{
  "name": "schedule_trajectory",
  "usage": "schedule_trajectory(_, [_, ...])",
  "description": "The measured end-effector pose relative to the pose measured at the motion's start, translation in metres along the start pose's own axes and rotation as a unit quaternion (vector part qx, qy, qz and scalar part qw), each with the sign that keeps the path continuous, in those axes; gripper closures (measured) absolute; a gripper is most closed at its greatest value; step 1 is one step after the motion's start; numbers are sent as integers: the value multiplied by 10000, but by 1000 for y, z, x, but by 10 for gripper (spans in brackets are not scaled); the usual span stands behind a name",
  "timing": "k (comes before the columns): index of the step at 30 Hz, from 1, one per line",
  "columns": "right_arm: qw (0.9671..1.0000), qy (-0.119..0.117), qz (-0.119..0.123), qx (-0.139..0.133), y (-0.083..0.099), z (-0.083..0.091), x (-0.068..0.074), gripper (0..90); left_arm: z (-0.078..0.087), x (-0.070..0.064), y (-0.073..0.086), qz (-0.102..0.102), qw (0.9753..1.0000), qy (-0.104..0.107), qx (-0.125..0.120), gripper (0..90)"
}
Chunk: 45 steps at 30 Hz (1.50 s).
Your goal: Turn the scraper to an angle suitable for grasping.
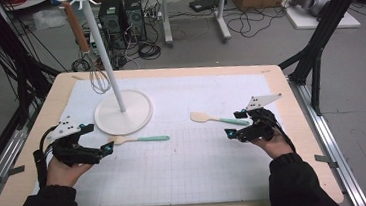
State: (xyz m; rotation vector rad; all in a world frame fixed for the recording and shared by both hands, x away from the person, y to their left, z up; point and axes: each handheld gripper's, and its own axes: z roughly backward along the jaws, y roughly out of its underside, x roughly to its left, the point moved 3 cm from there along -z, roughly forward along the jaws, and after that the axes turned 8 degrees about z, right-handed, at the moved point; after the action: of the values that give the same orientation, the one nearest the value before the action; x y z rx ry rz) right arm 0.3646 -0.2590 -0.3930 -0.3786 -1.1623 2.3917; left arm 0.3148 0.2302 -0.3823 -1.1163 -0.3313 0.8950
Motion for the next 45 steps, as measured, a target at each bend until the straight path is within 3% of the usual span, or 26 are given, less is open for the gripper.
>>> schedule_trajectory(8, [9998, 98, 141, 132, -17, 10, -11, 201, -1, 0, 1, 5, 10000, -11, -2, 17])
schedule_trajectory(13, [9997, 98, 159, 147, -21, 6, -18, 199, -1, 1, 2, 11, 10000, -95, 12, 17])
schedule_trajectory(21, [9988, 358, -120, 320, -8, -6, -32, 202, -1, 2, 2, 7, 9999, -127, -15, 17])
schedule_trajectory(28, [9983, 292, -74, 504, 5, -12, -43, 499, -2, 1, 2, 25, 9999, -131, -34, 17])
schedule_trajectory(41, [9945, 416, 88, 952, 17, -30, -58, 842, -1, 0, 2, -18, 9999, -148, -33, 17])
schedule_trajectory(45, [9932, 448, 130, 1064, 21, -34, -62, 891, 0, 0, 2, -15, 9999, -141, -58, 17])
